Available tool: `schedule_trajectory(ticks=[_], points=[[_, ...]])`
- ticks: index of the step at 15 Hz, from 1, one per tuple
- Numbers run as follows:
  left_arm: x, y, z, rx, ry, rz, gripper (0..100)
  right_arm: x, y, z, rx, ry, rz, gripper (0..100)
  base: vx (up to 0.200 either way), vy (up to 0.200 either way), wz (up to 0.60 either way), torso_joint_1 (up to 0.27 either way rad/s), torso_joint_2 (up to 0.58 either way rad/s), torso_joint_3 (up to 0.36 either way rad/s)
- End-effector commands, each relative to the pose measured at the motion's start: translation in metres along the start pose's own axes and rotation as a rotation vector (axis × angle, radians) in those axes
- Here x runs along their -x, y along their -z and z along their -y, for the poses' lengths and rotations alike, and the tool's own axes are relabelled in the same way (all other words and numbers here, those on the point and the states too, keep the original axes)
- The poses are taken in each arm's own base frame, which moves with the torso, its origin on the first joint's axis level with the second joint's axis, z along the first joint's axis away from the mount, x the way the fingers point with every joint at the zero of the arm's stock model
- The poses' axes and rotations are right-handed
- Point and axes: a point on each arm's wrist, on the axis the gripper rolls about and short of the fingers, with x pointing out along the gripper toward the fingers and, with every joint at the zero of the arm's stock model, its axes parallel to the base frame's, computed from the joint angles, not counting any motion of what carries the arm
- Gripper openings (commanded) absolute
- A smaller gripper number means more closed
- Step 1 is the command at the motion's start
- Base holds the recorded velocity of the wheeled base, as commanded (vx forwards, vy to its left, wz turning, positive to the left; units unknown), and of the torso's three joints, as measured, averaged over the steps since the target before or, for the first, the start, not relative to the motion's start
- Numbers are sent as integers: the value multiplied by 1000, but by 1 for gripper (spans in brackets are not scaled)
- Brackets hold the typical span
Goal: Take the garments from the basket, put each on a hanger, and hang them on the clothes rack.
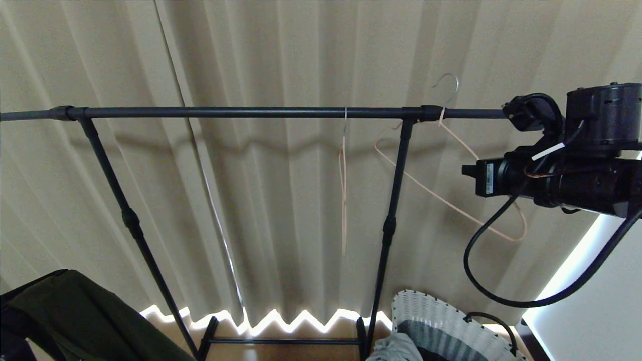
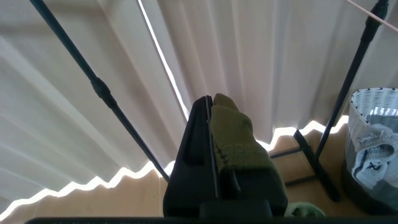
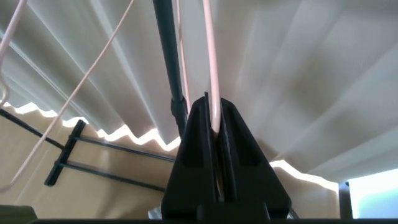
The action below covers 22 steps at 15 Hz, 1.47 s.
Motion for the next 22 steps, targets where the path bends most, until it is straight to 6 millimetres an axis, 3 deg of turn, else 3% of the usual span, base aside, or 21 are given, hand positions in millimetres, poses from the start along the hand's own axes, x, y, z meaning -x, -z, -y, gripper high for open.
schedule_trajectory(ticks=[1,4,8,17,22], points=[[-1,0,0,-1,3,-5,0,21,4,3,-2,1,17,0,0,0,0,0,0,0],[-7,0,1,-5,7,-31,0,45,16,11,-7,21,13,0,0,0,0,0,0,0],[-10,0,1,-41,10,-43,0,72,35,20,-9,63,9,0,-200,0,0,11,5,4],[-10,1,1,-40,12,-49,0,96,57,30,-24,97,6,0,-200,0,0,-3,2,4],[-11,4,2,-43,16,-59,0,103,63,30,-32,84,12,0,0,0,0,0,0,0]])
